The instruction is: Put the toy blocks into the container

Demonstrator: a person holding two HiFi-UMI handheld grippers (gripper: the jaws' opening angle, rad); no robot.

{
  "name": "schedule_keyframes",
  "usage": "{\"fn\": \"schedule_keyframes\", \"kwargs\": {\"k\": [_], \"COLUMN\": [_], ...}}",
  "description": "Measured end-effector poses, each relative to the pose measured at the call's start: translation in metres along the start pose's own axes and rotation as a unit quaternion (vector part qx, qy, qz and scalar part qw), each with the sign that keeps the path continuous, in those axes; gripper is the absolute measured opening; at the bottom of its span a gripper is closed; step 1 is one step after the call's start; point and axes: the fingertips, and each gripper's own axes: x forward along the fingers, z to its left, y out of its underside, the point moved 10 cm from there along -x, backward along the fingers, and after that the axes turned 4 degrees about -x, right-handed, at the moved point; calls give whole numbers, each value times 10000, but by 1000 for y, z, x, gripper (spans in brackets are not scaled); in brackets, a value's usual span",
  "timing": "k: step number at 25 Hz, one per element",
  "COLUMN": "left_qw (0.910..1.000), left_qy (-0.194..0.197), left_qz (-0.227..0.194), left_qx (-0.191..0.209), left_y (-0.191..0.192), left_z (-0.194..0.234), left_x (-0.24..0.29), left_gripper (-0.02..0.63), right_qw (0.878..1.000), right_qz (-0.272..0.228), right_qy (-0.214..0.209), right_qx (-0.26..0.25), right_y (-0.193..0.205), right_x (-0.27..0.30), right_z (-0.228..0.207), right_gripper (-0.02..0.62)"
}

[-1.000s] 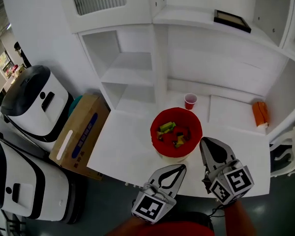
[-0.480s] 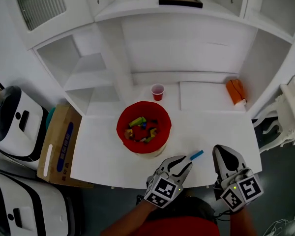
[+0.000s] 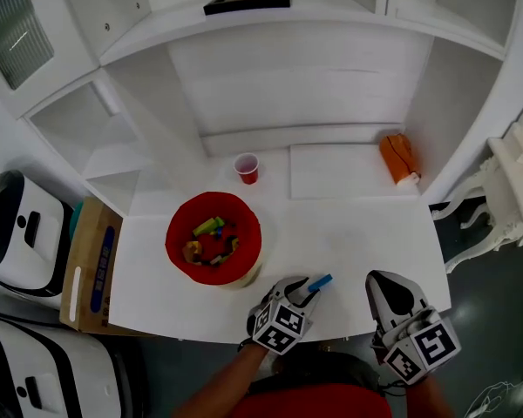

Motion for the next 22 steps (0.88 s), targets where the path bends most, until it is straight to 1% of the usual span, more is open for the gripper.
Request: {"fn": "schedule_keyframes", "kwargs": {"k": [2, 3, 4, 5, 6, 8, 10, 11, 13, 14, 16, 18, 19, 21, 22], "left_qw": [10000, 9999, 9999, 9999, 10000, 9995, 9968, 9938, 9839, 9769, 9599, 9427, 9343, 9162, 9087], "left_qy": [1, -6, -24, -48, -77, -170, -323, -428, -706, -870, -1179, -1516, -1725, -2178, -2375], "left_qz": [74, 97, 103, 90, 49, -172, -611, -889, -1507, -1817, -2364, -2748, -2908, -3213, -3296], "left_qx": [24, 39, 39, 16, -29, -185, -411, -515, -654, -715, -941, -1129, -1132, -998, -962], "left_y": [-3, -4, -4, -4, -3, -5, -13, -20, -40, -51, -74, -91, -97, -105, -106], "left_z": [-1, -1, -2, -3, -4, -4, -5, -6, -7, -7, -6, 0, 6, 24, 33], "left_x": [6, 9, 10, 11, 11, 6, -6, -15, -35, -47, -77, -110, -126, -154, -166], "left_gripper": [170, 149, 113, 94, 93, 92, 92, 92, 92, 92, 92, 92, 92, 92, 92], "right_qw": [10000, 9999, 9998, 9997, 9995, 9989, 9983, 9978, 9969, 9965, 9957, 9950, 9946, 9935, 9928], "right_qz": [63, 95, 130, 165, 195, 230, 239, 232, 190, 162, 103, 34, -7, -84, -112], "right_qy": [-69, -109, -155, -206, -264, -393, -531, -606, -755, -817, -916, -998, -1039, -1137, -1191], "right_qx": [11, 10, 8, 10, 19, 52, 88, 107, 111, 97, 72, 36, 11, -34, -51], "right_y": [3, 6, 8, 11, 13, 18, 21, 21, 20, 18, 14, 6, 1, -7, -10], "right_x": [2, 4, 6, 8, 10, 15, 20, 22, 28, 32, 40, 47, 51, 60, 64], "right_z": [-6, -9, -11, -13, -15, -18, -21, -22, -24, -24, -22, -16, -13, -5, -1], "right_gripper": [12, 12, 12, 12, 12, 12, 12, 12, 12, 12, 12, 12, 12, 12, 12]}}
